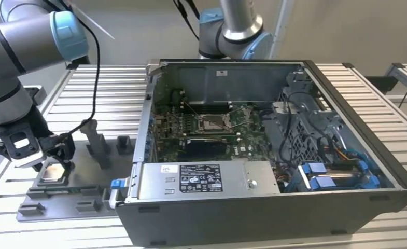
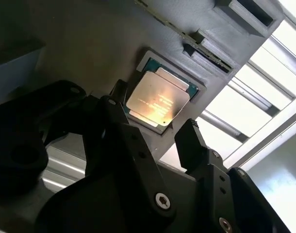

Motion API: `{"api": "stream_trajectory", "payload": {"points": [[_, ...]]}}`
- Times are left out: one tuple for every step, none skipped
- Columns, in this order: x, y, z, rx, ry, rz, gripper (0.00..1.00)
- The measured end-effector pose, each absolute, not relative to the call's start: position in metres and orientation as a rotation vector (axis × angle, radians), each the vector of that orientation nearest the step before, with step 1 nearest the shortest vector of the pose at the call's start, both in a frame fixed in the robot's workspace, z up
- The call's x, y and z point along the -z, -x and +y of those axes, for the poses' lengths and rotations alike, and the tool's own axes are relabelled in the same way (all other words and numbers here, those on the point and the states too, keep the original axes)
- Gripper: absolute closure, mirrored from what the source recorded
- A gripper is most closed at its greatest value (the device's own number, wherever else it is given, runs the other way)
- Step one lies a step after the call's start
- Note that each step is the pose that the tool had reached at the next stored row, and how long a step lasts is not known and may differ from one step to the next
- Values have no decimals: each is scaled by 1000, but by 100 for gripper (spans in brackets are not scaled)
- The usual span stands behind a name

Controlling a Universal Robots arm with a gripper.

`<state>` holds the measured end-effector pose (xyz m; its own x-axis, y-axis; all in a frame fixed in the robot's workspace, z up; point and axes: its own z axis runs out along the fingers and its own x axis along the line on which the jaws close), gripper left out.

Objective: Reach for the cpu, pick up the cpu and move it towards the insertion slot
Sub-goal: 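Pick up the cpu and move it towards the insertion slot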

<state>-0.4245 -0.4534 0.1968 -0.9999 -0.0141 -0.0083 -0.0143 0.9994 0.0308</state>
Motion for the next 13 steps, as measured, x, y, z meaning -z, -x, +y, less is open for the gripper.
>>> {"api": "stream_trajectory", "payload": {"points": [[-196, 425, -454, -48, 22, 3133, 0], [-195, 425, -454, -48, 22, 3133, 0], [-194, 425, -454, -48, 22, 3133, 0], [-193, 425, -454, -48, 23, 3133, 0], [-192, 426, -454, -48, 22, 3133, 0], [-191, 426, -454, -48, 22, 3133, 0], [-191, 426, -454, -48, 22, 3133, 0], [-190, 426, -454, -48, 22, 3133, 0], [-189, 426, -454, -48, 22, 3133, 0], [-189, 426, -454, -48, 22, 3133, 0], [-188, 426, -454, -48, 22, 3133, 0], [-187, 426, -454, -48, 22, 3133, 0], [-187, 426, -454, -48, 22, 3133, 0]]}}
